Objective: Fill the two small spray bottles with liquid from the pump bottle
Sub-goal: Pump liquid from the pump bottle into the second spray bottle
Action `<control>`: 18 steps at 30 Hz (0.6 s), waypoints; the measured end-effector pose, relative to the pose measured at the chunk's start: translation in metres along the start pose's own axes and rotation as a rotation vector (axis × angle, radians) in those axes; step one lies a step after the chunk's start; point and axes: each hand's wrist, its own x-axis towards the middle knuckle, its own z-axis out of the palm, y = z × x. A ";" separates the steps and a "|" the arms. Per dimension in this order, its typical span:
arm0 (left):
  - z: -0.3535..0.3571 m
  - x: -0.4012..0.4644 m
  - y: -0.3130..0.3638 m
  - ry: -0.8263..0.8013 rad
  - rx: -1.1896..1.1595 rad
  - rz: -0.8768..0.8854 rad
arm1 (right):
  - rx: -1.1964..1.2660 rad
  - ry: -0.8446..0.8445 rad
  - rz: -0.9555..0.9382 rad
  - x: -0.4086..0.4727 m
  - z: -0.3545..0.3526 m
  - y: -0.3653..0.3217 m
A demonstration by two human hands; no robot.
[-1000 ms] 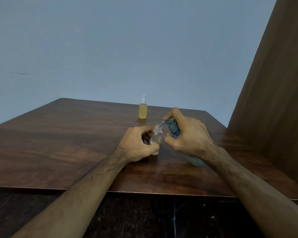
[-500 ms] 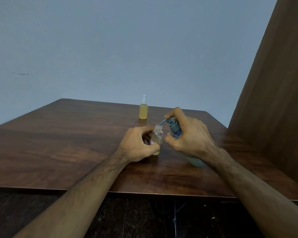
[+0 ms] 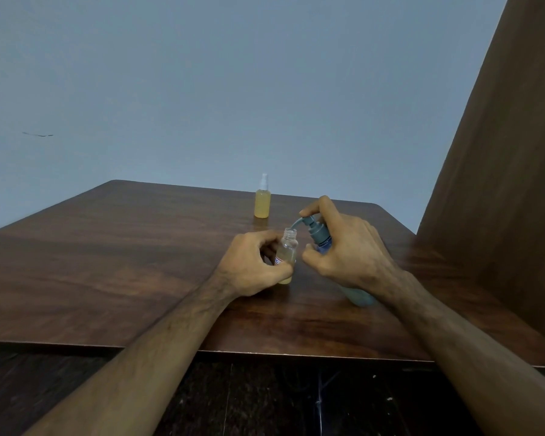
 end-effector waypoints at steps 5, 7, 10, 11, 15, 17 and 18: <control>-0.001 0.001 0.001 -0.019 0.015 0.004 | -0.024 -0.014 -0.010 0.000 0.001 -0.001; -0.001 0.001 0.001 -0.014 0.011 0.000 | -0.012 -0.006 -0.001 0.000 0.001 -0.001; 0.000 0.000 0.001 -0.015 -0.003 -0.009 | -0.001 -0.015 -0.006 0.000 0.000 -0.001; -0.001 0.001 0.001 -0.019 -0.002 -0.011 | -0.004 -0.016 -0.012 0.000 0.000 -0.001; -0.001 0.001 0.000 -0.036 0.003 0.003 | -0.023 -0.015 -0.014 0.000 0.001 -0.001; -0.001 0.001 0.000 -0.044 0.003 -0.002 | -0.022 -0.007 -0.007 0.000 0.001 -0.001; -0.001 0.001 0.000 -0.044 0.001 -0.006 | -0.019 -0.004 -0.004 0.000 0.000 -0.002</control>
